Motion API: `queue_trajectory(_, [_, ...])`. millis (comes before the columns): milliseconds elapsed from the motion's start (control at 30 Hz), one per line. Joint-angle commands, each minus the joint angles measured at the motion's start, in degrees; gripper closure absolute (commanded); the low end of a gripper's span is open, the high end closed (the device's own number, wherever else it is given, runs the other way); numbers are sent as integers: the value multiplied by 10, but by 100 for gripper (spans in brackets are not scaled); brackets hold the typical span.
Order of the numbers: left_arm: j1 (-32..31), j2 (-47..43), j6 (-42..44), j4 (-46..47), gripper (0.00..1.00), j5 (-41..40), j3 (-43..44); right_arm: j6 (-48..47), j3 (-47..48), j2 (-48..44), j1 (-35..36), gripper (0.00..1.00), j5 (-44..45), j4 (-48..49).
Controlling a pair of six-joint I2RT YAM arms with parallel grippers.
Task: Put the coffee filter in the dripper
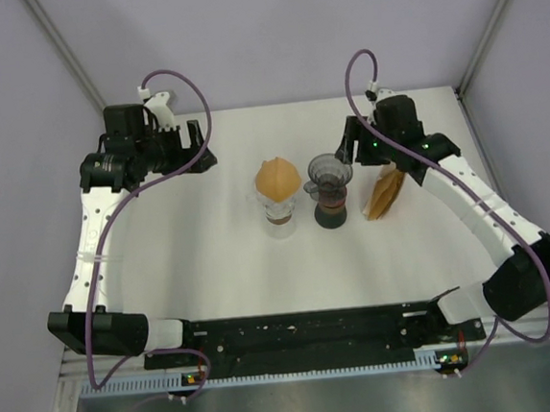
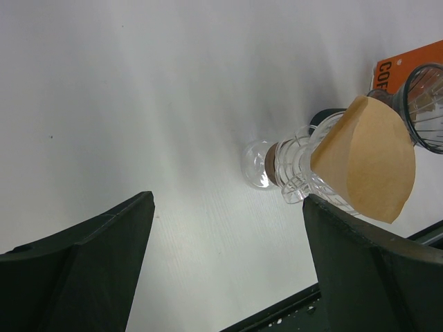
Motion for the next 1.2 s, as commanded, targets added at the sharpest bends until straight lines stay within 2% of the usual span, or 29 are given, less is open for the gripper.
queue_trajectory(0, [6,-23,5,11,6,7,6,-13,21,36,9,37,-22,-28])
queue_trajectory(100, [6,-22,3,11,6,10,8,-24,37,58,22,45,-18,-45])
queue_trajectory(300, [8,-21,3,12,6,11,7,-40,43,62,29,81,-25,-55])
queue_trajectory(467, [8,-20,2,11,6,11,9,-62,52,39,30,99,-1,-60])
queue_trajectory(500, [8,-21,2,11,6,12,8,-66,53,37,29,100,2,-61])
queue_trajectory(667, [9,-22,4,11,6,12,8,-51,61,47,20,100,-3,-84])
queue_trajectory(833, [9,-24,5,9,5,11,8,-16,49,67,-13,100,-65,-93])
queue_trajectory(967, [10,-26,6,10,6,9,8,-9,38,63,-23,100,-66,-93])
queue_trajectory(1000, [10,-24,5,9,6,11,8,-9,38,66,-24,98,-68,-92])
queue_trajectory(1100, [10,-23,4,10,5,14,8,-12,39,74,-26,73,-81,-92])
queue_trajectory(1167, [10,-23,5,10,5,13,8,-12,41,79,-26,65,-96,-93])
